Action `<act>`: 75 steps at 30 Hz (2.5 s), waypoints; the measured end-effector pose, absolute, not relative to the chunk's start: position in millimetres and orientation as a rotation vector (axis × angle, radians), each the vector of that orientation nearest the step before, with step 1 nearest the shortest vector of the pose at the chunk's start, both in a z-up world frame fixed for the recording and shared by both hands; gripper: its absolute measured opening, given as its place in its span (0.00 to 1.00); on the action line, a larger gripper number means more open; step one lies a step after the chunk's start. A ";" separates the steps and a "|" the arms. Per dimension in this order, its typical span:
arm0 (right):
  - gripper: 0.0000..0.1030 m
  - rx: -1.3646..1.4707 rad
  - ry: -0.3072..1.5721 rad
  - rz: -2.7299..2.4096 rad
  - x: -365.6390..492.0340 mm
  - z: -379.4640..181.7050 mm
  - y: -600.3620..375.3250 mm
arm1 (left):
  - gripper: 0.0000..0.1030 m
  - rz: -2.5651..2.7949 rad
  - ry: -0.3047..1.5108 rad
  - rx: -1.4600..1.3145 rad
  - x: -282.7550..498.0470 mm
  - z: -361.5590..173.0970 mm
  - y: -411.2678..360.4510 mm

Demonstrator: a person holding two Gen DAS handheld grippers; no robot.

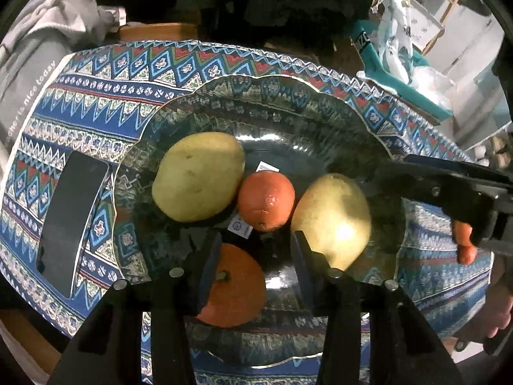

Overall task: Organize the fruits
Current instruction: 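Open the right tool to drop the pear into the bowl while the left tool releases the orange there, then move both tools back from the bowl to the fruit cluster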

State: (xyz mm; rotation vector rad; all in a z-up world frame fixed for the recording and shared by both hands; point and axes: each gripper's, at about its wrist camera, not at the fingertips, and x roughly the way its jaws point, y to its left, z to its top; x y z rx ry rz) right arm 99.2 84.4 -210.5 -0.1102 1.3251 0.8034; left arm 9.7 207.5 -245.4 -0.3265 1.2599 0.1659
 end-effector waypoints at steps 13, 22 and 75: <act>0.64 -0.180 1.201 0.751 87.3 -164.5 60.4 | 0.54 0.142 1.209 -0.335 5.7 -210.8 197.7; 0.64 -0.227 1.118 0.719 73.3 -134.6 28.6 | 0.60 0.105 1.175 -0.328 6.4 -191.0 179.2; 0.74 -0.133 1.108 0.398 71.0 -116.0 -233.4 | 0.77 -0.207 1.092 -0.057 34.6 -106.2 -28.2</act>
